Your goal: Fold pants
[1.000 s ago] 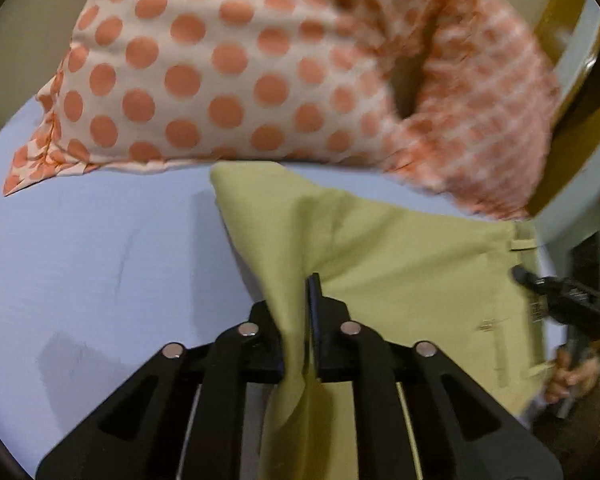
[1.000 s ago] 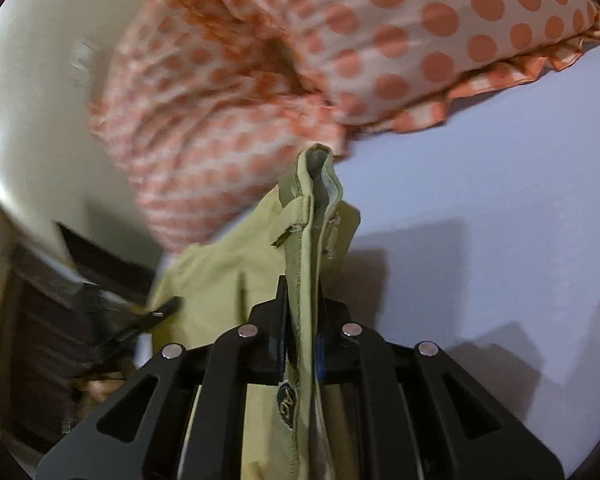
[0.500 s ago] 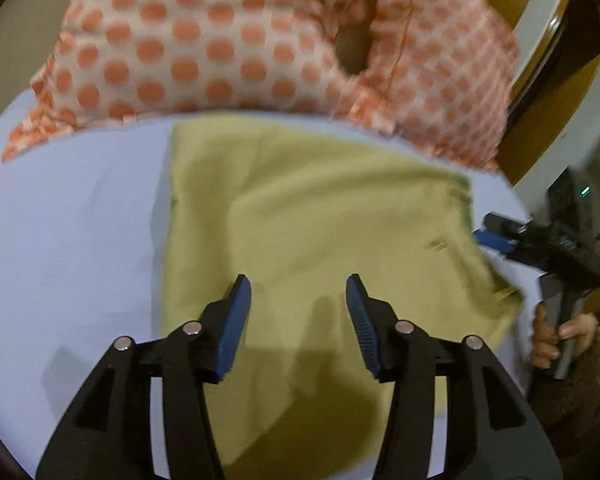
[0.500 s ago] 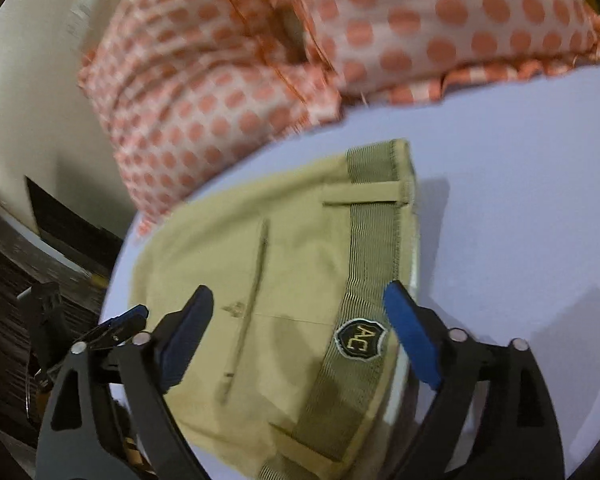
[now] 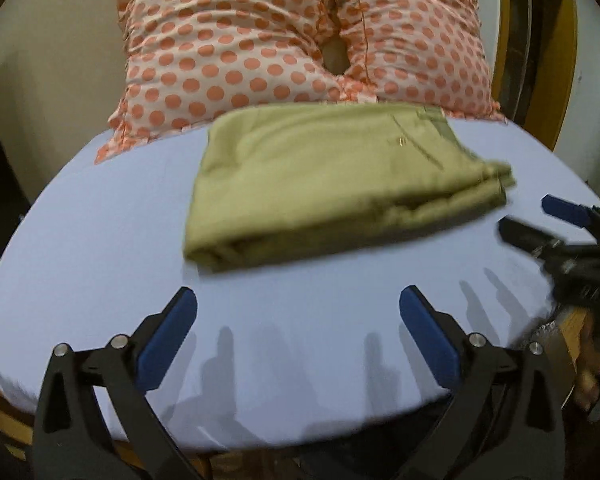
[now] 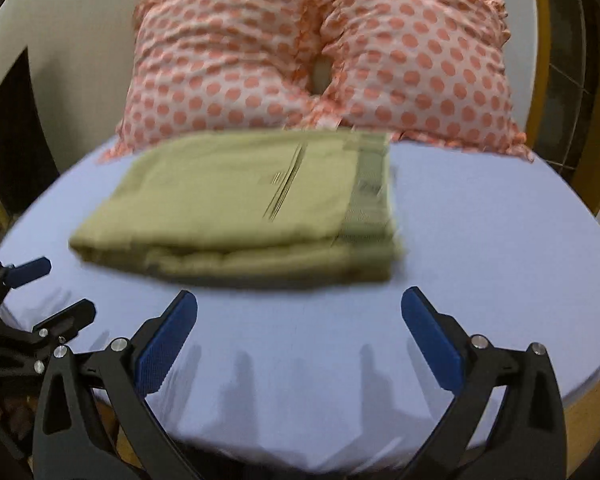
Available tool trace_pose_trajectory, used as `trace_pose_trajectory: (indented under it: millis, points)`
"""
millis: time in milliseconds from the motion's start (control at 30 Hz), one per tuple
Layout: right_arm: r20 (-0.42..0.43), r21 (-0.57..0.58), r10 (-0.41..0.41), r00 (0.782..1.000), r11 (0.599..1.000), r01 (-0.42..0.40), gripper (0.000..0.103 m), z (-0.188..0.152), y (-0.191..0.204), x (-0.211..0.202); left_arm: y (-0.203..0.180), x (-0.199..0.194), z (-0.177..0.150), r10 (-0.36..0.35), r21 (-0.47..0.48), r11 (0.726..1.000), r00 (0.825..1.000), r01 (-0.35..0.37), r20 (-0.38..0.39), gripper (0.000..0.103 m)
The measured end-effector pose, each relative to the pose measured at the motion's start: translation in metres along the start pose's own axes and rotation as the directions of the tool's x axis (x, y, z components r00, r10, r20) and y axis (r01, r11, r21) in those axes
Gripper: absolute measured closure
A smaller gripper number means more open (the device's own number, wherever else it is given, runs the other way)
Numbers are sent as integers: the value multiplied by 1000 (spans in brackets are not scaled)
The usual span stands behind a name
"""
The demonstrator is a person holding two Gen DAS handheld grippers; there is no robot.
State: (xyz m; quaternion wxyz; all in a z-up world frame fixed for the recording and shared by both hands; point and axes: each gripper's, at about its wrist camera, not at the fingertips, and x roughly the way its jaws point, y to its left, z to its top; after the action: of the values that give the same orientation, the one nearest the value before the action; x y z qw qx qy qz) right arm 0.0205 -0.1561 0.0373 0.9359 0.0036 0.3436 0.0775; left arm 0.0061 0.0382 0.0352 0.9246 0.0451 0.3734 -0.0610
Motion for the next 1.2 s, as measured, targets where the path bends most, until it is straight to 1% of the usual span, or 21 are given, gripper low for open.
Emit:
trace_pose_trajectory:
  millis: [67,133,200,233,433,1200]
  points:
    - [-35,-5,-20,999,1000,19,1,-11,8,11,-1,6,-8,23,-6,1000,1000,-23,-17,2]
    - [-53,-3,-41,998,999,41,1,-18,10,18,2,11,-12,53,-26,998,998,-53,-28,2]
    - [-58,8,-49,997,999,49,1,-21,8,20,8,12,-16,30,-62,998,999,-31,-24,2]
    - [-59,13,-52,997,999,53,1,-23,8,20,10,12,-17,32,-72,997,999,-33,-15,2]
    - [-47,23,-70,996,997,71,1,-28,10,18,8,11,-23,43,-74,996,999,-41,18,2]
    - [-48,23,-68,997,997,69,1,-28,9,17,12,12,-20,41,-73,996,999,-42,-16,2]
